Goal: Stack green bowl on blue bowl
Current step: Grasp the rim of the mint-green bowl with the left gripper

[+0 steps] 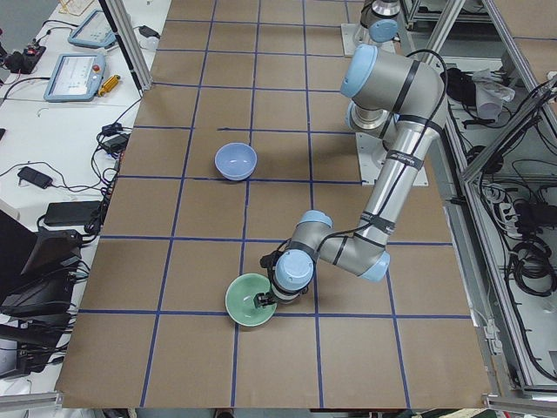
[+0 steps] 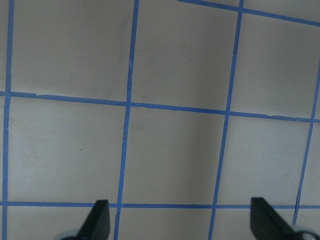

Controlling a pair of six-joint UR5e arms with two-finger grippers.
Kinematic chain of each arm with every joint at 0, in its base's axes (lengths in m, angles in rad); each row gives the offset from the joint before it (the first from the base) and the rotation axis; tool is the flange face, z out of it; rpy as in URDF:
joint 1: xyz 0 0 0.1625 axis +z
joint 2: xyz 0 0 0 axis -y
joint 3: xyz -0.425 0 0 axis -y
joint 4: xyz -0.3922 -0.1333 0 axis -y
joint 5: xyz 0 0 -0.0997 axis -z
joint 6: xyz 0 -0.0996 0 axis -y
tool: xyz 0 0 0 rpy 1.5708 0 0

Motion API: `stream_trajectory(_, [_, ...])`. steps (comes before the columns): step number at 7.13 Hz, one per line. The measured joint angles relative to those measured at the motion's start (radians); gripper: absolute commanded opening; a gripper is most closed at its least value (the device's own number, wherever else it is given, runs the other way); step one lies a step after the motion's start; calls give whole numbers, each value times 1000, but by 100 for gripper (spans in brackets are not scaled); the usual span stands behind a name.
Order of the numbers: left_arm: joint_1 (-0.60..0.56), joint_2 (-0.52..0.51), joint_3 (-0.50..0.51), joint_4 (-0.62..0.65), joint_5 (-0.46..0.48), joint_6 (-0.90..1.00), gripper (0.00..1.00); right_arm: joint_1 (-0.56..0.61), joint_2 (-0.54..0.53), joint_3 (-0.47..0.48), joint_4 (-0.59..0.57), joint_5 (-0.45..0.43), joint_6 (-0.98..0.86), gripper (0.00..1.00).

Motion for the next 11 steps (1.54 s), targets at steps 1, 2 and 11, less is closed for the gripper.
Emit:
stream_trajectory(1, [0,-5,0,0,1,-2,65,0,0,0,0,0,0,100])
stream_trajectory(2, [0,-7,1,0,2,-3,35,0,0,0,0,0,0,100])
stream_trajectory(11, [0,-10,-1,36,22,5,0,0,0,0,0,0,0,100])
